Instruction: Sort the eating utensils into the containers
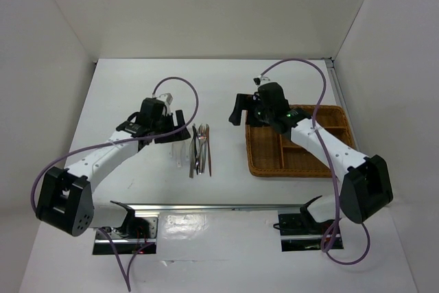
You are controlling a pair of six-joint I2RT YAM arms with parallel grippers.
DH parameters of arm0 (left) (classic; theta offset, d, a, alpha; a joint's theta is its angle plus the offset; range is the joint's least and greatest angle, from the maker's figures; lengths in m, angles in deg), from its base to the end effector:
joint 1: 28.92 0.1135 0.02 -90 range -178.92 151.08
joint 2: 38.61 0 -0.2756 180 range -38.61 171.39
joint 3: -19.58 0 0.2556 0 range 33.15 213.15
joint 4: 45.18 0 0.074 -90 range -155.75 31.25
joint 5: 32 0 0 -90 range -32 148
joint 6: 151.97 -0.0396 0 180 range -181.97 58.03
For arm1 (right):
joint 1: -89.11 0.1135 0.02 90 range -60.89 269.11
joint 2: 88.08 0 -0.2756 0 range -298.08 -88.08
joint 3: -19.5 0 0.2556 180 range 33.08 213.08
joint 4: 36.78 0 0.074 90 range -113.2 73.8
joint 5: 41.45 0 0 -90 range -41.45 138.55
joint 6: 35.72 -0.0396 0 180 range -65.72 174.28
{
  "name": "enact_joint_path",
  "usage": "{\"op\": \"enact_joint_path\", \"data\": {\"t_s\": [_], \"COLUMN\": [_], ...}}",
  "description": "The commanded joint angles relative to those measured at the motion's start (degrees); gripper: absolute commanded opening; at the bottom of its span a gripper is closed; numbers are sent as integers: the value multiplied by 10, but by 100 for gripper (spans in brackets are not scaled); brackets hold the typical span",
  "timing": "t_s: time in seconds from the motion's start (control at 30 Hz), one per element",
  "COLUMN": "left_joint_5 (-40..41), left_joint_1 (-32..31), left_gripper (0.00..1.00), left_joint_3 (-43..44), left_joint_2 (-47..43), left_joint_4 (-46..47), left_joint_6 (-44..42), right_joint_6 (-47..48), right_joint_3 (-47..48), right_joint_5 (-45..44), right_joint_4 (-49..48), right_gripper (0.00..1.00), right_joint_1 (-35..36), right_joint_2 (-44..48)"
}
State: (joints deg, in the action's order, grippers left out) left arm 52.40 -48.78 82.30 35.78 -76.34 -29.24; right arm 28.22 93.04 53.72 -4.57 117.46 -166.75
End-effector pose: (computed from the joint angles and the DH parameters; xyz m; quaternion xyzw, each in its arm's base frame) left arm 0.2614 -0.0985 0.2501 -0.0832 0.9118 -0.2172 0.3384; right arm 0.2717 0.1506 0.2921 -0.0379 0.8948 0.2385 0.3756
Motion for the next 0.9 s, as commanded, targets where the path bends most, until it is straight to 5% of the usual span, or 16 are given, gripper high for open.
{"op": "enact_joint_path", "data": {"t_s": [0.0, 0.5, 0.87], "left_joint_5": [-40, 44, 67], "left_joint_1": [-19, -65, -76], "left_gripper": [87, 65, 54], "left_joint_3": [25, 153, 168], "left_joint_2": [36, 200, 245], "left_joint_4": [40, 57, 42], "left_joint_6": [-12, 16, 32], "right_joint_6": [8, -6, 0], "right_joint_3": [37, 37, 54], "right_joint_5": [-11, -56, -82], "right_joint_4": [-32, -32, -32], "right_gripper": [100, 100, 100], "right_joint_1": [2, 2, 2], "right_joint_2": [-12, -29, -29]}}
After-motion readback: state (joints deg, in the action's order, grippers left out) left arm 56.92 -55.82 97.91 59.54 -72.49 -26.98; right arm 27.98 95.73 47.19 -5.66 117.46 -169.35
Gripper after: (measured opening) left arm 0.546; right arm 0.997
